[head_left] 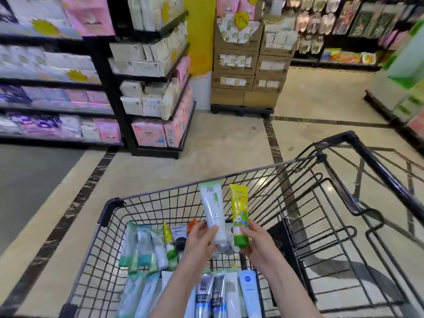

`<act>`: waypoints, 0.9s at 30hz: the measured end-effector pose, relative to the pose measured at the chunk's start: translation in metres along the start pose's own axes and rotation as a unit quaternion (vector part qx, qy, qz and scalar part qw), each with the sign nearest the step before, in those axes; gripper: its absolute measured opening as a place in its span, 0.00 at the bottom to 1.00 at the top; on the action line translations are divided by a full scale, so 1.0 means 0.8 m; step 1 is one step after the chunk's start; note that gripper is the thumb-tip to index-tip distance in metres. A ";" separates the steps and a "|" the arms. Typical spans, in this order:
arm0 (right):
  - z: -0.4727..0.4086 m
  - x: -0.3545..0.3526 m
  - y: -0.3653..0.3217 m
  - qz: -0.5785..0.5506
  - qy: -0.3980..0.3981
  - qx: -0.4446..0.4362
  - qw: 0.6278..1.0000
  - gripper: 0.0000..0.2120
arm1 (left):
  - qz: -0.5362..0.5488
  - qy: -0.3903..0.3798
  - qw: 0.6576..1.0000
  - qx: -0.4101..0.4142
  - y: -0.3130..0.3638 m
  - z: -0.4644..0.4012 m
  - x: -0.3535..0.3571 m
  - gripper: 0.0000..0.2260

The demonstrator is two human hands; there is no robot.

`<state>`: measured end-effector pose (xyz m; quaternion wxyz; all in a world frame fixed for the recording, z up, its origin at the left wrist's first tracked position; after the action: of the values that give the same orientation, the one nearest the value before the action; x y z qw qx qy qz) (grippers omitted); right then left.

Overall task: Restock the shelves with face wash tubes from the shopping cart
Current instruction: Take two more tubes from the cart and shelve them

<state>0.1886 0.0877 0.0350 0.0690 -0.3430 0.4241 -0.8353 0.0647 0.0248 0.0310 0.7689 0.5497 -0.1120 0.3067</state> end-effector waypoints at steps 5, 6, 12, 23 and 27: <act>0.044 0.064 -0.025 -0.029 -0.021 -0.043 0.998 0.13 | -0.001 -0.034 0.997 0.075 0.065 0.064 0.019 0.12; 0.050 0.076 -0.032 -0.032 -0.022 -0.052 0.998 0.14 | -0.003 -0.031 0.996 0.089 0.078 0.076 0.022 0.12; 0.090 0.147 -0.077 -0.047 -0.042 -0.118 0.991 0.14 | -0.033 -0.040 0.983 0.176 0.153 0.144 0.032 0.13; 0.136 0.282 -0.131 -0.059 -0.150 -0.179 0.970 0.13 | -0.111 -0.036 0.934 0.338 0.274 0.256 0.037 0.22; 0.146 0.326 -0.138 0.019 -0.182 -0.185 0.966 0.12 | -0.124 0.004 0.911 0.392 0.306 0.302 0.031 0.21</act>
<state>0.0845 -0.0257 0.2999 0.0960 -0.4876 0.5584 -0.6643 -0.0215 -0.1366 0.3236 0.5235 0.8152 0.0897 0.2308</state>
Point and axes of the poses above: each hand's wrist, its own z-axis away from the middle knuckle, its own x-axis out of the palm, y = z × x, the point moved 8 cm from there along -z, towards the middle knuckle, and after that the axes turned 13 degrees about -y, right-handed, at the moved point
